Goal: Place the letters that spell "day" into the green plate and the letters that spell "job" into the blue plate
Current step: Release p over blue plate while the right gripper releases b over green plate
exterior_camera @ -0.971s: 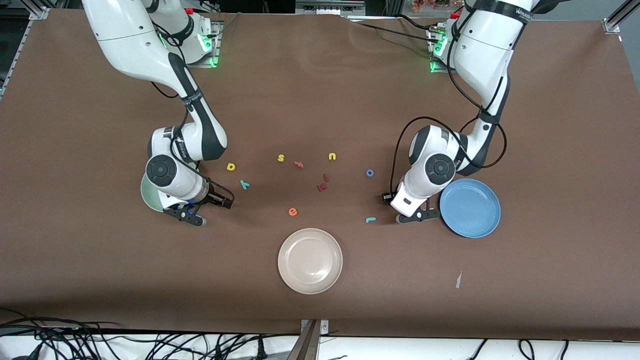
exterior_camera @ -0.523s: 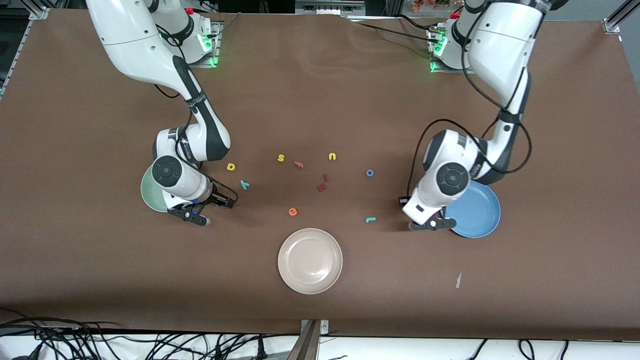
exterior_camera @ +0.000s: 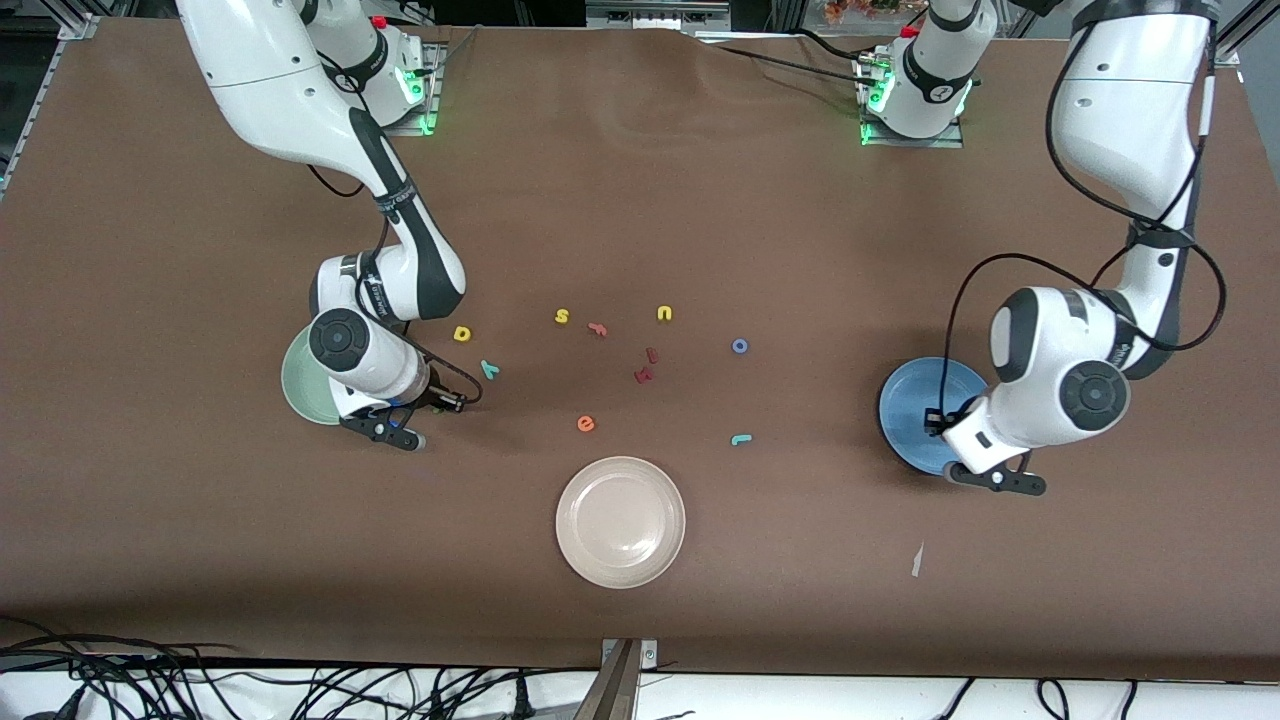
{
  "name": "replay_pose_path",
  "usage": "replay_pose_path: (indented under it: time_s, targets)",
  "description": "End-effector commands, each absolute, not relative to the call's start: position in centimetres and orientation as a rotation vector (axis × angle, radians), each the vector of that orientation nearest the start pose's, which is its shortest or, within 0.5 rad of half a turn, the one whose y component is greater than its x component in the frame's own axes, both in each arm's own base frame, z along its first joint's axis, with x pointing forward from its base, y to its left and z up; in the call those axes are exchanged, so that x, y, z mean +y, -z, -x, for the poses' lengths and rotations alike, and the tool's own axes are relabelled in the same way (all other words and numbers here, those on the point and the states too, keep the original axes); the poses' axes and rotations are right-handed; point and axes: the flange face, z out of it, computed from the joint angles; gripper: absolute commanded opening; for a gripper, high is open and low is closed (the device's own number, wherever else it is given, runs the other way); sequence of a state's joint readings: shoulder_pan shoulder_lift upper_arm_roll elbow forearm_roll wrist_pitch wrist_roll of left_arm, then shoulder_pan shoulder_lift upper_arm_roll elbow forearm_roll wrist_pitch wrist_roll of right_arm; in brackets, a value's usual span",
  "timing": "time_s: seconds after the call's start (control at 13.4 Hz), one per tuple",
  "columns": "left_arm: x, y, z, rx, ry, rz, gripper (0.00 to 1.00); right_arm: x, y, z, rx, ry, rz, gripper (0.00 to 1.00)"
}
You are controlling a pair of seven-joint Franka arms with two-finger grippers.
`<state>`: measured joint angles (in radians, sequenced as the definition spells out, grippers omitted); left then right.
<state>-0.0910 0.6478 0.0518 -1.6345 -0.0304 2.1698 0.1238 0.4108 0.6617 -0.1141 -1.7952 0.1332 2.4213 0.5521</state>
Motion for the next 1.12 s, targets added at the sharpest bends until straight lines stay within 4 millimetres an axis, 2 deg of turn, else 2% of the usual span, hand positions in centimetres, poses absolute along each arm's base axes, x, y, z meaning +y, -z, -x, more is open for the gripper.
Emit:
replay_pose_path:
  time_s: [0.0, 0.15, 0.3, 0.45, 0.6, 0.75, 0.9, 1.05]
  targets:
    - [-4.4, -23.5, -67.0, 0.252, -0.235, 3.129, 1.0, 19.4, -17.1, -61.8, 0.514, -0.048, 3.119, 0.25]
    - [-5.9, -23.6, -66.7, 0.124, -0.273, 3.158, 1.0, 19.3, -17.2, -61.8, 0.514, -0.05, 3.119, 0.16]
    - [-9.4, -23.7, -66.0, 0.033, -0.317, 3.181, 1.0, 19.4, -17.9, -61.9, 0.493, -0.04, 3.118, 0.15]
    - [-14.0, -23.4, -64.7, 0.043, -0.376, 3.201, 1.0, 18.5, -20.3, -62.6, 0.424, -0.013, 3.123, 0.15]
    - [-17.5, -24.1, -63.6, 0.096, -0.381, 3.227, 1.0, 17.3, -23.0, -62.8, 0.367, -0.037, 3.134, 0.15]
    - [-21.5, -24.7, -61.4, 0.046, -0.325, 3.247, 1.0, 15.9, -25.3, -62.8, 0.324, -0.068, 3.142, 0.15]
    - [-25.4, -24.6, -58.3, 0.049, -0.241, 3.239, 1.0, 12.8, -27.1, -63.1, 0.296, -0.084, 3.138, 0.15]
    - [-27.8, -24.4, -56.2, 0.051, -0.204, 3.239, 1.0, 8.8, -27.7, -62.5, 0.227, -0.105, 3.134, 0.16]
